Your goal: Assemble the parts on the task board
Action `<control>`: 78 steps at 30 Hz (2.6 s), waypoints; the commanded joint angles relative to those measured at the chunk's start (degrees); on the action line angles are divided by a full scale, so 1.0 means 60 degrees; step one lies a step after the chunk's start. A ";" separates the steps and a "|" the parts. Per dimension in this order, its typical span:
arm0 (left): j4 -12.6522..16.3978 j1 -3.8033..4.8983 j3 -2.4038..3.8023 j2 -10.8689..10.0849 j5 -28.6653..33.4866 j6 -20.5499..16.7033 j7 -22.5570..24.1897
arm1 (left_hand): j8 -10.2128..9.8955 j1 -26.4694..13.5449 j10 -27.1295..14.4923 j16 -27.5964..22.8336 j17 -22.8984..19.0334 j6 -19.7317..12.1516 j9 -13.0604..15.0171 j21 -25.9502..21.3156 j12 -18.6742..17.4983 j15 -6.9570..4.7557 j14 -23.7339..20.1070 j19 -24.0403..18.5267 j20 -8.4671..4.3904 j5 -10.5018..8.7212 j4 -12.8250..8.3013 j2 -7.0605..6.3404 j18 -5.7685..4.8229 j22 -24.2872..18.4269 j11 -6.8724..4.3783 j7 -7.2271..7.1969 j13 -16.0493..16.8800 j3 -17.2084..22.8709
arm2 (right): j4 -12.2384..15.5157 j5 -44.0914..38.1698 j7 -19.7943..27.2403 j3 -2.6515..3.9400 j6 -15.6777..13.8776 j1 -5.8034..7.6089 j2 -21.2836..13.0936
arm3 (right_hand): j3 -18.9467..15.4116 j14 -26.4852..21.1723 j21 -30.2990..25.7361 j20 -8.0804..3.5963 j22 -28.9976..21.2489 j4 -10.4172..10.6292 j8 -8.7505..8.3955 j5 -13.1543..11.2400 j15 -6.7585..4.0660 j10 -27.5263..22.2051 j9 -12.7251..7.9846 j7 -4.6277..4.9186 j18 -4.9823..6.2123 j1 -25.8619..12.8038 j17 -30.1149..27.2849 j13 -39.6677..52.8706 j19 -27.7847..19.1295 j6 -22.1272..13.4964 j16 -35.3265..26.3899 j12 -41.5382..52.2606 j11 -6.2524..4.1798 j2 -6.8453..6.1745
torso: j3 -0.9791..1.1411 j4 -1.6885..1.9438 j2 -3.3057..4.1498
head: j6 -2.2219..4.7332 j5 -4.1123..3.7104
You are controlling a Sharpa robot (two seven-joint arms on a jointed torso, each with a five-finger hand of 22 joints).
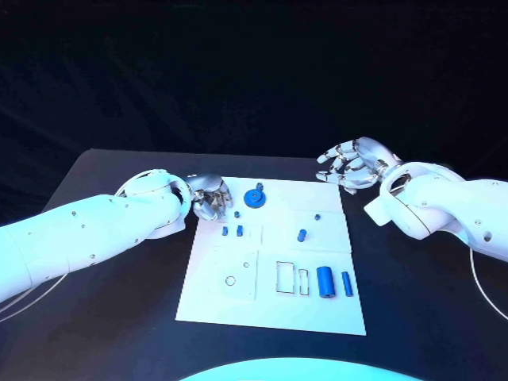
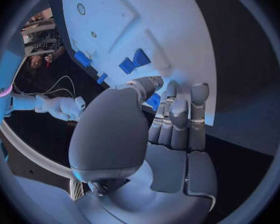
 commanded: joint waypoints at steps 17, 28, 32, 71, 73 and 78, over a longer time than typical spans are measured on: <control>0.1545 -0.0013 0.0465 -0.1707 0.5422 -0.1320 0.2211 | 0.0288 0.0068 -0.0451 -0.1335 -0.2667 0.0463 0.0057 -0.0994 0.0469 0.0092 -0.1511 -0.0804 0.0077 0.0003 -0.0211 0.0314 0.0303 -0.1051 0.0139 0.0145 0.0302 0.0041 | 0.0039 -0.6479 -0.1136 -0.0020 0.2376 -0.0425 0.0038 | 0.1417 0.0159 0.0148 0.0006 0.0394 -0.1080 0.0138 -0.0033 0.0019 0.1052 -0.0233 -0.0109 0.0030 -0.0123 0.0107 -0.4005 0.0225 0.1107 -0.0084 -0.4455 -0.0093 -0.0440 | -0.0032 -0.0023 0.0020 | 0.0037 -0.0494; 0.2261 -0.0043 0.0475 -0.2224 1.0195 -0.0827 0.3644 | 0.0326 0.0019 -0.0674 -0.1585 -0.2850 0.0371 0.0060 -0.1188 0.0603 0.0138 -0.1606 -0.0821 0.0120 -0.0003 -0.0276 0.0405 0.0303 -0.1182 0.0183 0.0180 0.0311 -0.0132 | -0.0060 -0.7815 -0.1867 -0.0035 0.2481 -0.0677 0.0299 | 0.1407 0.0160 0.0006 -0.0001 0.0341 -0.1240 0.0114 -0.0029 0.0036 0.1165 -0.0265 -0.0088 0.0049 -0.0211 0.0054 -0.4297 0.0197 0.1272 -0.0147 -0.4730 -0.0070 -0.0458 | -0.0026 0.0005 0.0006 | 0.0025 -0.0588; 0.2358 -0.0049 0.0474 -0.2337 1.1229 -0.0872 0.3667 | 0.0321 0.0033 -0.0712 -0.1632 -0.2877 0.0337 0.0055 -0.1219 0.0625 0.0146 -0.1643 -0.0835 0.0123 0.0011 -0.0300 0.0430 0.0302 -0.1200 0.0200 0.0205 0.0311 -0.0135 | -0.0128 -0.7964 -0.1945 -0.0036 0.2576 -0.0746 0.0387 | 0.1335 0.0137 -0.0203 0.0015 0.0225 -0.1318 0.0048 -0.0030 0.0074 0.1068 -0.0305 -0.0058 0.0081 -0.0285 -0.0032 -0.4449 0.0112 0.1252 -0.0220 -0.4902 -0.0027 -0.0463 | -0.0042 0.0006 0.0012 | 0.0017 -0.0601; 0.2459 -0.0055 0.0472 -0.2512 1.1621 -0.0936 0.3578 | 0.0362 0.0043 -0.1196 -0.1886 -0.3047 0.0149 0.0045 -0.1425 0.0714 0.0235 -0.1861 -0.0959 0.0191 0.0017 -0.0424 0.0485 0.0300 -0.1318 0.0317 0.0303 0.0287 -0.0225 | -0.0535 -0.8405 -0.2247 -0.0056 0.3309 -0.1151 0.1001 | 0.2275 0.0489 0.2183 -0.0296 0.1952 -0.2193 0.0527 -0.0020 -0.0335 0.2977 0.0007 -0.0425 -0.0346 -0.0159 0.0849 -0.4583 0.1305 0.2595 0.0494 -0.4831 -0.0507 0.0214 | -0.0022 -0.0005 0.0010 | -0.0117 -0.0557; 0.2461 -0.0055 0.0472 -0.2515 1.1599 -0.0932 0.3576 | 0.0367 0.0052 -0.1211 -0.1887 -0.3050 0.0144 0.0046 -0.1425 0.0719 0.0236 -0.1862 -0.0958 0.0192 0.0016 -0.0435 0.0485 0.0300 -0.1318 0.0320 0.0304 0.0287 -0.0227 | -0.0543 -0.8568 -0.2312 -0.0061 0.3355 -0.1178 0.1018 | 0.2399 0.0500 0.2297 -0.0333 0.2045 -0.2331 0.0534 -0.0004 -0.0360 0.3063 0.0048 -0.0441 -0.0364 -0.0113 0.0864 -0.4571 0.1345 0.2630 0.0517 -0.4872 -0.0525 0.0243 | -0.0017 -0.0007 0.0014 | -0.0122 -0.0528; 0.2475 -0.0055 0.0472 -0.2519 1.1560 -0.0941 0.3579 | 0.0379 0.0057 -0.1258 -0.1890 -0.3057 0.0136 0.0049 -0.1425 0.0726 0.0243 -0.1866 -0.0959 0.0196 0.0015 -0.0452 0.0483 0.0300 -0.1319 0.0330 0.0312 0.0284 -0.0235 | -0.0534 -0.8761 -0.2396 -0.0065 0.3211 -0.1212 0.1034 | 0.2542 0.0498 0.2349 -0.0360 0.2110 -0.2464 0.0534 -0.0003 -0.0375 0.3158 0.0092 -0.0459 -0.0370 -0.0136 0.0836 -0.4559 0.1342 0.2681 0.0514 -0.4936 -0.0539 0.0247 | -0.0016 -0.0005 0.0018 | -0.0137 -0.0534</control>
